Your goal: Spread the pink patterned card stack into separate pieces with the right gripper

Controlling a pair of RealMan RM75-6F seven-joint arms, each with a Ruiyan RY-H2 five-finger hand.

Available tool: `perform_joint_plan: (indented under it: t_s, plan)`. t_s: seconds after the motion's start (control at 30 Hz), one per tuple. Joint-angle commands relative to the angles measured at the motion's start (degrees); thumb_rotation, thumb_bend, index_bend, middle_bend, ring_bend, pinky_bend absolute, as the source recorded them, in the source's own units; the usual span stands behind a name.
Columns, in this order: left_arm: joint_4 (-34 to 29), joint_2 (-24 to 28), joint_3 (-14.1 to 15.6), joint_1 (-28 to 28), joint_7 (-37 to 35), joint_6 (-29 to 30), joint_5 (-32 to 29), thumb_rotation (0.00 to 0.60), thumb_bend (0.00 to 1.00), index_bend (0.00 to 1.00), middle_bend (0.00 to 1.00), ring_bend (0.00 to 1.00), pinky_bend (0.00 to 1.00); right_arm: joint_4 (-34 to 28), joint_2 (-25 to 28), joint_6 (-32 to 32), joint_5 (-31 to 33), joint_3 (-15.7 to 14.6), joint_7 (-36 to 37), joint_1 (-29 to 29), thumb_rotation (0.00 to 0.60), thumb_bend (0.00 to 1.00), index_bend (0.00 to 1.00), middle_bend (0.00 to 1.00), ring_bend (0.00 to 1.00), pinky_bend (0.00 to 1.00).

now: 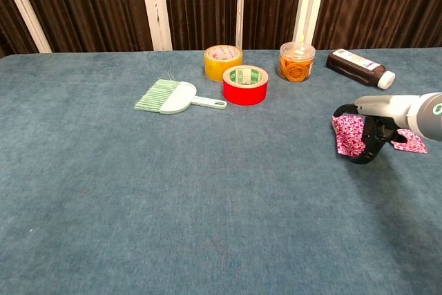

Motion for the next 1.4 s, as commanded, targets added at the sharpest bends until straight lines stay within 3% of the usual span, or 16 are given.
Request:
perform_joint_plan:
  t_s: [0.03, 1.4]
  plan:
    - [0.03, 0.00, 0.01, 0.00, -0.06, 0.00, 0.02, 0.600, 0.04, 0.00, 0.00, 0.00, 0.00, 0.09, -0.28, 0.22, -0.06, 0.13, -0.18, -0.04, 0.600, 0.32, 0.00, 0.89, 0.90, 0.83]
    - [-0.10, 0.17, 0.08, -0.03, -0.33, -0.34, -0.25, 0.600, 0.04, 0.00, 0.00, 0.00, 0.00, 8.96, -2.36, -4.23, 7.48, 1.94, -4.51, 1.58, 0.600, 0.32, 0.00, 0.89, 0.89, 0.83]
